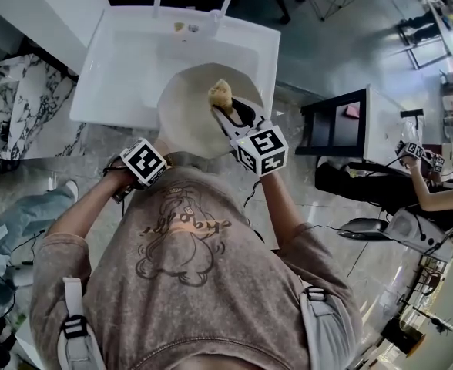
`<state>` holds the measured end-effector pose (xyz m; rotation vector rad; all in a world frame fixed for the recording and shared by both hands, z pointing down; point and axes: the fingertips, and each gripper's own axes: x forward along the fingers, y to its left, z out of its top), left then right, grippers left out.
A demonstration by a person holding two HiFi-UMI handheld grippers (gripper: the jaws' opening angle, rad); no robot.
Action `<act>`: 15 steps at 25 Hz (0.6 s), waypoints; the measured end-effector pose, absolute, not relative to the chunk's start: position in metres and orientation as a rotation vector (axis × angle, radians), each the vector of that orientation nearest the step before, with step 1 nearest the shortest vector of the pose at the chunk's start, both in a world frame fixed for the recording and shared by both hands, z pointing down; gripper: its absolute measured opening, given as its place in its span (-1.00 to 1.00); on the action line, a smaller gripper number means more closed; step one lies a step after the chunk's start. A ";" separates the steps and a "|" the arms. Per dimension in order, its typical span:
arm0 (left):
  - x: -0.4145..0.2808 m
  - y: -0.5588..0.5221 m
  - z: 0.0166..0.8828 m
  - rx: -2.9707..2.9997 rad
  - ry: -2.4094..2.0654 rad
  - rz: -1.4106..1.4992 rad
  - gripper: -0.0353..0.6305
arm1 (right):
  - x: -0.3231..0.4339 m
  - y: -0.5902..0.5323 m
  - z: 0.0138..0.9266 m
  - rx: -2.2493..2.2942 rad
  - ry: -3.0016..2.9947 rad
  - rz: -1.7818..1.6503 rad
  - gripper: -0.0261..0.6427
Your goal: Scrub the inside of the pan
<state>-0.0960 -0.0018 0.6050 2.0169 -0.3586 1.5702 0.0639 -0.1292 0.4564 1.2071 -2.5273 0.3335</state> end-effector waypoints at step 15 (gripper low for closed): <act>-0.088 0.003 0.606 2.045 -0.299 1.621 -0.69 | -0.015 -0.139 0.533 0.713 -2.382 0.218 -0.45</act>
